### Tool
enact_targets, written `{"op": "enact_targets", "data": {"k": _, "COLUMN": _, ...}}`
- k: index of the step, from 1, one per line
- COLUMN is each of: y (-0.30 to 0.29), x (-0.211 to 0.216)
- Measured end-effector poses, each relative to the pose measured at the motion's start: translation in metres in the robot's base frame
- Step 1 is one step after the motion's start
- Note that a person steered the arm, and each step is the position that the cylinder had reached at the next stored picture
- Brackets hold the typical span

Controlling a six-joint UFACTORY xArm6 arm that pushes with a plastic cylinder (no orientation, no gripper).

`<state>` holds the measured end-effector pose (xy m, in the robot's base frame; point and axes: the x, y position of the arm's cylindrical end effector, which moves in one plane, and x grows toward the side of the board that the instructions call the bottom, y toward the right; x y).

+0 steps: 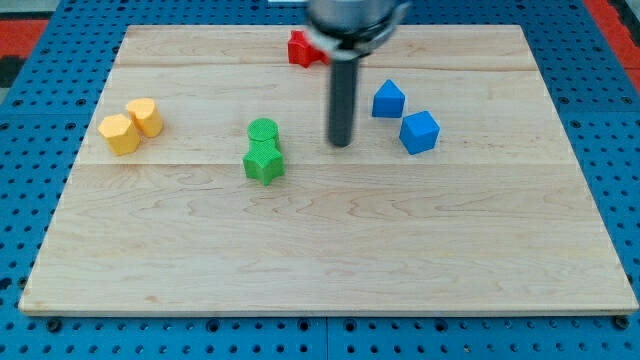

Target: Separate the blue cube from the blue triangle

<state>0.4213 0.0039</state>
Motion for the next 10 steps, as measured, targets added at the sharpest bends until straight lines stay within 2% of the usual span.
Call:
{"op": "enact_targets", "data": {"k": 1, "y": 0.040, "x": -0.051}}
{"op": "enact_targets", "data": {"k": 3, "y": 0.148, "x": -0.069}}
{"op": "enact_targets", "data": {"k": 4, "y": 0.113, "x": -0.008}}
{"op": "enact_targets", "data": {"k": 5, "y": -0.008, "x": 0.012}}
{"op": "enact_targets", "data": {"k": 6, "y": -0.060, "x": 0.013}}
{"op": "enact_targets", "data": {"k": 7, "y": 0.053, "x": 0.011}}
{"op": "enact_targets", "data": {"k": 8, "y": 0.196, "x": -0.035}}
{"op": "enact_targets", "data": {"k": 9, "y": 0.251, "x": -0.091}}
{"op": "enact_targets", "data": {"k": 10, "y": 0.189, "x": -0.115}}
